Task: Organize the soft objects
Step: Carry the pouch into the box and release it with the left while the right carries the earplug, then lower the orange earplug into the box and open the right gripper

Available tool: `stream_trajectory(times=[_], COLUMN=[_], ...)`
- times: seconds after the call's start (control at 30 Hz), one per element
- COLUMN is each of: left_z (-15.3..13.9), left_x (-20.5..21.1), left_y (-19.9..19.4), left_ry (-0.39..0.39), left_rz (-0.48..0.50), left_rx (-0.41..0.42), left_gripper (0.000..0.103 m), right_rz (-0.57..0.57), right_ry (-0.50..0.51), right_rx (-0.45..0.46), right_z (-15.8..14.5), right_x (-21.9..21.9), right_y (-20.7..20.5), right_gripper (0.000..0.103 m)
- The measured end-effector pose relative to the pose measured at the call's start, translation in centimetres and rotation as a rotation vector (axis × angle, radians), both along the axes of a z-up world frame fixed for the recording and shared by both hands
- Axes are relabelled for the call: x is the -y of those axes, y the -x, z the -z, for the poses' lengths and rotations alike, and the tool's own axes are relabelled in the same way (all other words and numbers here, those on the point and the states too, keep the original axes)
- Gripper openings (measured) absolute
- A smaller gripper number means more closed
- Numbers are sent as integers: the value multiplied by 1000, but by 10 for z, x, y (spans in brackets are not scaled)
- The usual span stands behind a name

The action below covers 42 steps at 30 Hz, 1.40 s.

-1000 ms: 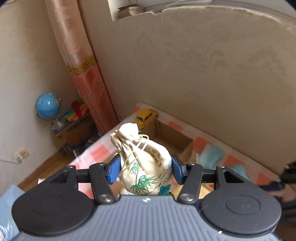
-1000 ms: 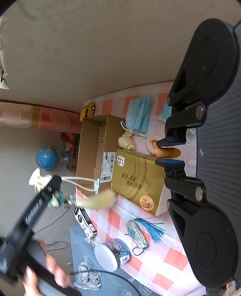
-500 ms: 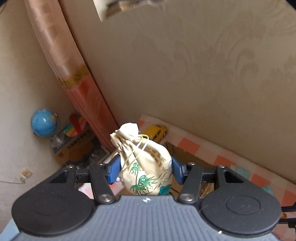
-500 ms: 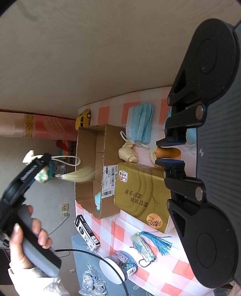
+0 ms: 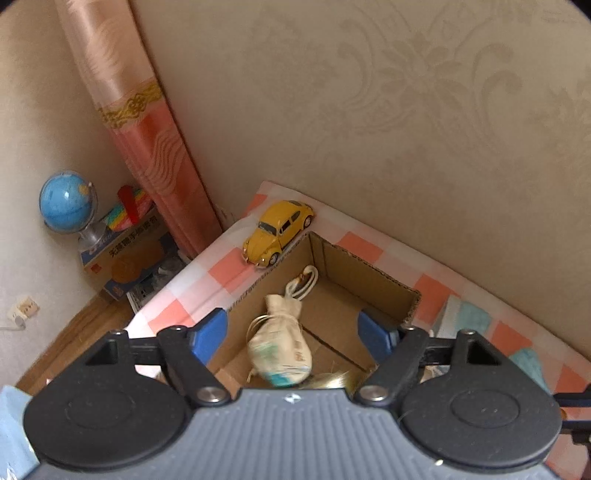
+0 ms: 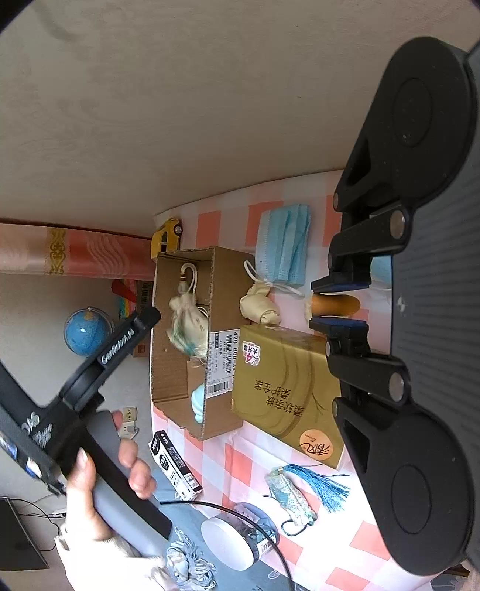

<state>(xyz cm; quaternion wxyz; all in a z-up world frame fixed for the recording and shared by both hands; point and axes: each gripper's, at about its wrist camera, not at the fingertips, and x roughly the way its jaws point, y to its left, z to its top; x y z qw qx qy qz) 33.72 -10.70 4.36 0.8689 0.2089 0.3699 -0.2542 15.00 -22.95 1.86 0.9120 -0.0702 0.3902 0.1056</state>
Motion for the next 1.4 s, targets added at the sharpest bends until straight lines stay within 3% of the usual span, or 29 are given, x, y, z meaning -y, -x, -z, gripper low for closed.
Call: stream_trajectory(times=[0.27, 0.57, 0.87, 1.1, 1.23, 1.27, 1.3, 1.37, 1.4], left_z=[-10, -31, -19, -4, 6, 9, 10, 13, 15], left_x=[-31, -70, -112, -140, -150, -154, -156, -158, -160], left_y=[42, 130, 192, 210, 210, 210, 210, 210, 209], left_ry=[34, 35, 71, 59, 62, 65, 68, 71, 74], left_rz=[-82, -191, -375, -490, -520, -528, -534, -543, -547], left_rx=[-10, 38, 44, 84, 61, 56, 54, 49, 45], left_gripper=[87, 94, 94, 94, 94, 94, 94, 94, 94], right_rz=[-1, -6, -26, -25, -11, -4, -1, 11, 17], right_ry=[-17, -52, -66, -39, -25, -23, -27, -28, -30], right_rx=[26, 77, 105, 76, 53, 51, 46, 42, 52], right_z=[-10, -31, -48, -42, -32, -31, -29, -27, -27], right_x=[-2, -10, -32, -48, -53, -53, -53, -54, -53], right_y=[-2, -24, -82, -139, -168, -174, -180, -185, -184], right_gripper=[17, 17, 17, 17, 18, 20, 29, 53, 72])
